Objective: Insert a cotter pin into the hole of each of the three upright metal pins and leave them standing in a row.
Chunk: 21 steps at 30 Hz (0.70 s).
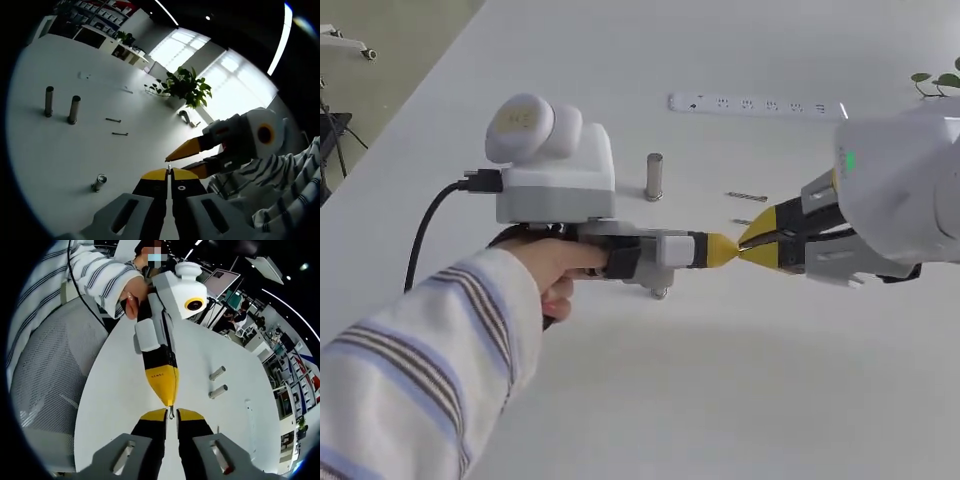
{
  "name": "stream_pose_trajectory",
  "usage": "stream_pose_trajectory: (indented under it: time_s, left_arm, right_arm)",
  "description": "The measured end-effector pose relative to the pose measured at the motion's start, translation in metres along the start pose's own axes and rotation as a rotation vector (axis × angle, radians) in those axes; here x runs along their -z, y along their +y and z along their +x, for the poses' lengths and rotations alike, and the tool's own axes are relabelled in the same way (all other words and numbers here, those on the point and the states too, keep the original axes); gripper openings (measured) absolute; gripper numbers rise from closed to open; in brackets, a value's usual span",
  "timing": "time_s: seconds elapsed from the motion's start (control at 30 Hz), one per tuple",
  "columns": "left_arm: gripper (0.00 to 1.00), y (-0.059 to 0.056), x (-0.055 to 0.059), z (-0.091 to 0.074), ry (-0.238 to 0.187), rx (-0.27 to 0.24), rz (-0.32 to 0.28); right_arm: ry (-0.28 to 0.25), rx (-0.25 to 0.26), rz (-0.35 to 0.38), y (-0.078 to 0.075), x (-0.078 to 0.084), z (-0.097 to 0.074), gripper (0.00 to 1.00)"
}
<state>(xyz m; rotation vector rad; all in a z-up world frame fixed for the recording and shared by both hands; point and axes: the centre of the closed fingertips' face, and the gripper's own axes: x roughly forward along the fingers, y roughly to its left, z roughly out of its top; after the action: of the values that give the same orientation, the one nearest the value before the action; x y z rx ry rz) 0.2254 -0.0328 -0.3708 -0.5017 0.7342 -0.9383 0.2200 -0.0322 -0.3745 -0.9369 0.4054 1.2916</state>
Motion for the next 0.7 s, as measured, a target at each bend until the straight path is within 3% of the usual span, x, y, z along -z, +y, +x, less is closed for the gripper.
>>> stream_pose_trajectory:
  time_s: [0.1, 0.23, 0.37, 0.47, 0.67, 0.7]
  left_arm:
    - [0.0, 0.002, -0.001, -0.001, 0.001, -0.013, 0.014]
    - [0.0, 0.008, 0.0, -0.004, 0.014, -0.045, 0.07]
    - [0.0, 0.011, 0.001, -0.006, 0.04, -0.073, 0.193]
    - [0.0, 0.006, 0.001, -0.006, 0.035, -0.054, 0.288]
    - [0.0, 0.001, 0.003, -0.007, 0.046, -0.022, 0.389]
    - [0.0, -0.002, 0.003, -0.007, 0.044, -0.006, 0.435]
  right_arm:
    - [0.003, -0.019, 0.065, 0.002, 0.004, -0.001, 0.17]
    - [-0.009, -0.012, 0.151, -0.005, 0.016, -0.003, 0.23]
    - [-0.044, -0.042, 0.294, -0.002, 0.019, -0.007, 0.33]
    - [-0.053, -0.064, 0.329, 0.0, 0.022, -0.009, 0.32]
    - [-0.07, -0.106, 0.388, 0.005, 0.026, -0.012, 0.35]
    - [-0.073, -0.115, 0.399, 0.006, 0.027, -0.013, 0.36]
